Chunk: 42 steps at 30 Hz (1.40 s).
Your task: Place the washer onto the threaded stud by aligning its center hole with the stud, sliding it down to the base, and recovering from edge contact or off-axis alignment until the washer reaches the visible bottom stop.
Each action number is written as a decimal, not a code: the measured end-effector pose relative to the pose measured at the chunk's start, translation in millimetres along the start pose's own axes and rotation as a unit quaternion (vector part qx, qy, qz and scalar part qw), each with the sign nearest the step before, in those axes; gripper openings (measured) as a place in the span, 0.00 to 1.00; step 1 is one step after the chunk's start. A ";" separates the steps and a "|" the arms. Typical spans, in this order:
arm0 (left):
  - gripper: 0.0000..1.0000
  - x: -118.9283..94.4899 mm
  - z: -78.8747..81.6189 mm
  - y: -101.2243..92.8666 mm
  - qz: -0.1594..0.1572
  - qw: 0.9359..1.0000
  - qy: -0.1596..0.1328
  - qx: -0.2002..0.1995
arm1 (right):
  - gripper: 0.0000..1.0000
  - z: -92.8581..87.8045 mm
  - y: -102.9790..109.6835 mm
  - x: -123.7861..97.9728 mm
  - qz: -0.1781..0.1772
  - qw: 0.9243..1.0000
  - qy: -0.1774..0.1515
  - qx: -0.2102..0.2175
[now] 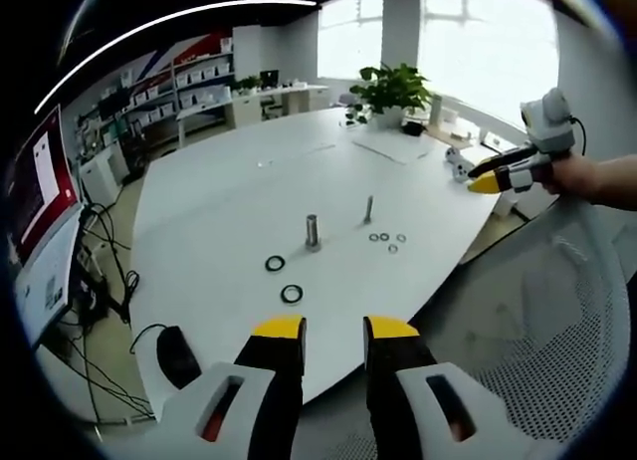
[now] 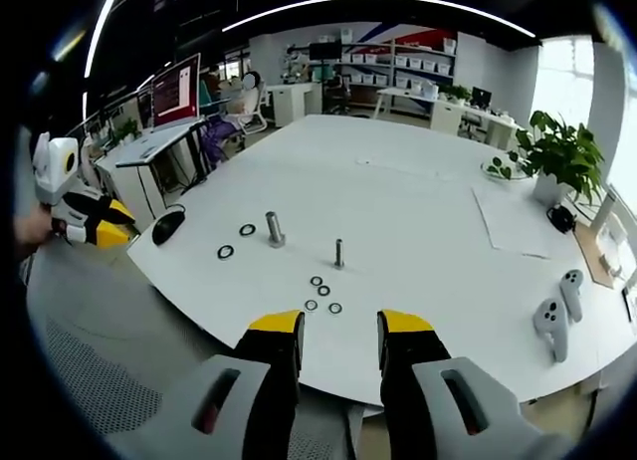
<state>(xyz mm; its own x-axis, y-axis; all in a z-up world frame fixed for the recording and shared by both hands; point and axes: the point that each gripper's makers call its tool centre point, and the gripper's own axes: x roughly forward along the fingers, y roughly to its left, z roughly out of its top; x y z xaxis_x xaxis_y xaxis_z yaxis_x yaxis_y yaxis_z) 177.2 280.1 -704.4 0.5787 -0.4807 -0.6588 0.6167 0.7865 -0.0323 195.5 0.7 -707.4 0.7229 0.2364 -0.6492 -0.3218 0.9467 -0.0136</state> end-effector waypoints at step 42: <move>0.21 0.0 -0.8 1.3 0.003 1.000 -0.001 -0.004 | 0.31 -2.3 -1.8 0.8 -0.006 1.000 0.007 -0.008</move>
<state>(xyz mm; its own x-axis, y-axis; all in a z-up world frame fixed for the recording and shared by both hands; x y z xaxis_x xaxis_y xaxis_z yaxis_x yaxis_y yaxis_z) 177.7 281.4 -705.0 0.5829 -0.4771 -0.6577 0.6090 0.7924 -0.0350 195.2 -1.3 -709.7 0.7179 0.2224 -0.6597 -0.3234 0.9457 -0.0332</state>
